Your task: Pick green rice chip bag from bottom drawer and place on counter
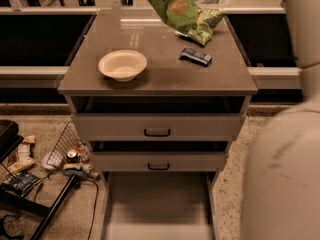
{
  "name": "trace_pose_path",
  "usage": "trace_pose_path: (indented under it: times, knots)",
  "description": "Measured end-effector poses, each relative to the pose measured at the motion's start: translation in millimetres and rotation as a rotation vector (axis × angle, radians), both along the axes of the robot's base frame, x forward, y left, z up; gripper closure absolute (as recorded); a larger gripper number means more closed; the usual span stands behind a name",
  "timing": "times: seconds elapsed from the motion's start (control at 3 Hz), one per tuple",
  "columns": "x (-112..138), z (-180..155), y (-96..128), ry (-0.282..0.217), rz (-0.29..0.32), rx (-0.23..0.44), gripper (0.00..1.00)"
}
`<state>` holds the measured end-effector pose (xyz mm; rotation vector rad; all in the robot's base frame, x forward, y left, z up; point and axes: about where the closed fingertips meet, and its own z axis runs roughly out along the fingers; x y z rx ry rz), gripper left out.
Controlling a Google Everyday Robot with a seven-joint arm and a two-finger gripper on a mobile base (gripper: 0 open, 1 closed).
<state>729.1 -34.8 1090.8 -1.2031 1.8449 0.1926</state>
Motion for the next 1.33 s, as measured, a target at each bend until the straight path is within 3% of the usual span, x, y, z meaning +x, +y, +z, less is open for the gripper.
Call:
trace_pose_path:
  times: [0.33, 0.67, 1.0, 1.33]
  knots:
    - [41.0, 29.1, 24.3, -0.112, -0.009, 0.046, 1.0]
    - [75.8, 39.3, 53.2, -0.183, -0.008, 0.127, 1.0]
    - [112.2, 17.1, 88.0, -0.19, -0.021, 0.181, 1.0]
    - [141.8, -13.8, 112.0, -0.18, -0.063, 0.164, 1.0]
